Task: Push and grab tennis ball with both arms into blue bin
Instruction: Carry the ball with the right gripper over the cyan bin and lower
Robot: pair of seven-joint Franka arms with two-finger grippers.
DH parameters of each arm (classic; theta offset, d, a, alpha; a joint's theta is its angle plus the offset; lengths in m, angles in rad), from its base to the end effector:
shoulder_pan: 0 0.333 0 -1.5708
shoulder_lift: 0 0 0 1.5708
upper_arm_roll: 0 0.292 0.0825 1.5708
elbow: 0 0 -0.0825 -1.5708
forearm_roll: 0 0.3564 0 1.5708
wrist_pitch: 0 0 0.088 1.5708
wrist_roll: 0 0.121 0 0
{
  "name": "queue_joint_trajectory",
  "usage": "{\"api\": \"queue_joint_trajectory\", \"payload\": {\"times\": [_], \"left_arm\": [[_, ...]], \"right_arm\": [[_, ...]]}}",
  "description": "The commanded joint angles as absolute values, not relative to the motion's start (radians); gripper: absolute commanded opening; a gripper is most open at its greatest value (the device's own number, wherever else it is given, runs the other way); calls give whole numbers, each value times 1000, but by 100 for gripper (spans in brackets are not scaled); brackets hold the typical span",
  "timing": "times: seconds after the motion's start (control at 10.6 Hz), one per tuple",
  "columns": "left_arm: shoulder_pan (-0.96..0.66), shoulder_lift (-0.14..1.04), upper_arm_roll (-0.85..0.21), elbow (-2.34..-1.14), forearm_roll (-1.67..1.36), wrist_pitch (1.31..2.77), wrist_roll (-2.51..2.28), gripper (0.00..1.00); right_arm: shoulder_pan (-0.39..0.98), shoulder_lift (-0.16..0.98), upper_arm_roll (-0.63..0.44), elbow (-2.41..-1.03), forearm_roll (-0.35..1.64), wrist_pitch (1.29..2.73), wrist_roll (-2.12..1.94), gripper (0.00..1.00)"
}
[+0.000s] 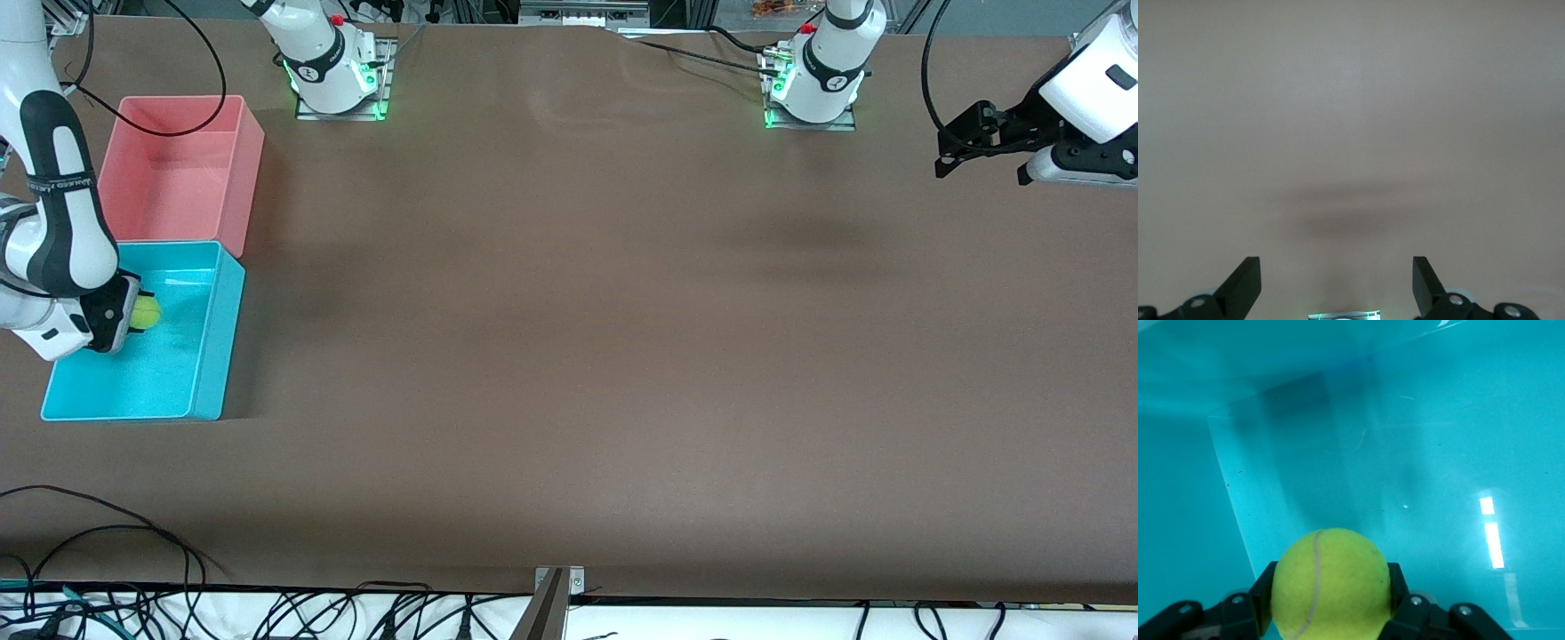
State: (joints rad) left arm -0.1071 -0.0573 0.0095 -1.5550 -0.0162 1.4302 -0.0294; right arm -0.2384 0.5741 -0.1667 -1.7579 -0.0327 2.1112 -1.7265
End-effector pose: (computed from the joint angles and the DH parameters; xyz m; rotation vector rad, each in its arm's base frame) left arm 0.4922 -0.0502 0.6109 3.1255 -0.1094 -0.1070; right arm 0.5555 -0.2347 0.2144 -2.3317 -1.8814 0.3122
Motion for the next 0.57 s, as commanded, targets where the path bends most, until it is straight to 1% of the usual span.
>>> {"api": "queue_joint_trajectory", "payload": {"times": [0.0,0.47], "left_arm": [[-110,-46,9,-1523,-6,1405,-37,100],[-110,-46,9,-1523,-6,1405,-37,100]], "right_arm": [[-250,575,-158,-1784,-29,2126,-1750,0],[-252,575,-158,-1799,-29,2115,-1753,0]]}}
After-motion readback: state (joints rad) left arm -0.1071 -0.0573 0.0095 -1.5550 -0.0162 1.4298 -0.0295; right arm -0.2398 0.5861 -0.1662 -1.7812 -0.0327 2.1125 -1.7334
